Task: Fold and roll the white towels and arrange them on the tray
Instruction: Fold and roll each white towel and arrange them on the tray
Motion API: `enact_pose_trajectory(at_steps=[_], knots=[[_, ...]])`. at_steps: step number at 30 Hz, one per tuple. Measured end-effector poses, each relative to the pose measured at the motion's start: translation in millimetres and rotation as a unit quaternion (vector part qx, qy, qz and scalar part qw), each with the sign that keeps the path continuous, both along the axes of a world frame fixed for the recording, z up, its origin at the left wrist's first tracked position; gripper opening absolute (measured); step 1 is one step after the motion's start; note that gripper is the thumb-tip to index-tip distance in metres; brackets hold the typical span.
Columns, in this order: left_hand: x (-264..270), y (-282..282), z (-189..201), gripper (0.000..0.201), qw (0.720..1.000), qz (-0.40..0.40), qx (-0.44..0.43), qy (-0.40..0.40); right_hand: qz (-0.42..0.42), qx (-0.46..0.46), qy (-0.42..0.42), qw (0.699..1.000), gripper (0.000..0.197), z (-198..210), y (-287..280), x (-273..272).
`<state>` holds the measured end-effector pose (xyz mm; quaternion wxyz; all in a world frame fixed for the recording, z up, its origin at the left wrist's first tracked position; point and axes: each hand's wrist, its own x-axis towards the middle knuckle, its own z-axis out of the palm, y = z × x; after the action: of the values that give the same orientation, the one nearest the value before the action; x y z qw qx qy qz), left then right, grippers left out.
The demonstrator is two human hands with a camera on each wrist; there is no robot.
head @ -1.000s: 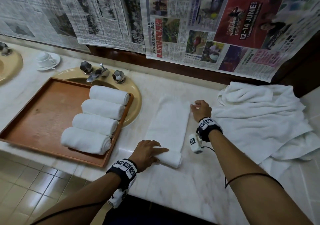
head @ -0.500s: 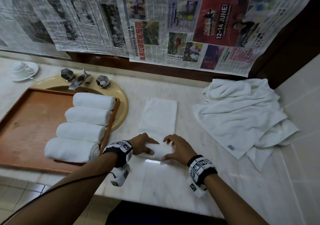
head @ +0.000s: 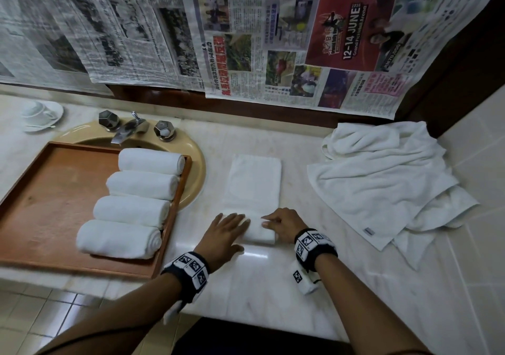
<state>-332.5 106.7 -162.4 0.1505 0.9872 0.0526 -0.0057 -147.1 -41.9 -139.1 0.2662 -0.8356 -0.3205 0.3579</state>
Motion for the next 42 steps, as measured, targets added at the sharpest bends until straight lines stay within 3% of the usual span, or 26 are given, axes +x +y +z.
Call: enact_pose_trajectory(at_steps=[3, 8, 12, 15, 19, 23, 27, 30, 33, 37, 42], knots=[[11, 10, 4, 0.069, 0.999, 0.013, -0.031, 0.018, -0.016, 0.012, -0.063, 0.998, 0.035, -3, 3, -4], [33, 31, 15, 0.055, 0.995, 0.004, -0.099, 0.024, -0.007, 0.125, -0.224, 0.966, 0.046, -8, -11, -33], [53, 43, 18, 0.057, 0.985, 0.027, -0.131, 0.104, 0.025, 0.134, -0.271, 0.953, 0.061, -13, -13, -41], [53, 42, 13, 0.058, 0.991, 0.011, -0.092, 0.102, 0.029, 0.147, -0.267, 0.952, 0.046, -14, -7, -33], [46, 40, 10, 0.065, 1.0, 0.0, -0.004, 0.014, 0.026, 0.083, -0.199, 0.976, 0.035, -3, 9, -11], [43, 45, 14, 0.067, 1.0, -0.001, 0.007, -0.029, 0.027, -0.006, -0.113, 0.993, 0.039, 8, 25, 17], [48, 56, 9, 0.067, 0.999, -0.009, -0.023, -0.023, 0.036, -0.05, -0.089, 0.994, 0.041, 8, 39, 33], [63, 64, 16, 0.059, 0.998, 0.014, -0.056, 0.005, 0.029, -0.037, -0.161, 0.986, 0.039, 3, 43, 30], [76, 75, 19, 0.057, 0.997, 0.004, -0.061, 0.037, 0.021, 0.044, -0.264, 0.963, 0.044, 2, 42, 14], [90, 88, 17, 0.058, 0.993, -0.016, -0.073, 0.089, 0.029, 0.032, -0.281, 0.959, 0.064, -10, 41, 1], [104, 94, 20, 0.056, 0.991, -0.026, -0.044, 0.121, -0.016, 0.062, -0.23, 0.971, 0.055, -14, 43, 9]])
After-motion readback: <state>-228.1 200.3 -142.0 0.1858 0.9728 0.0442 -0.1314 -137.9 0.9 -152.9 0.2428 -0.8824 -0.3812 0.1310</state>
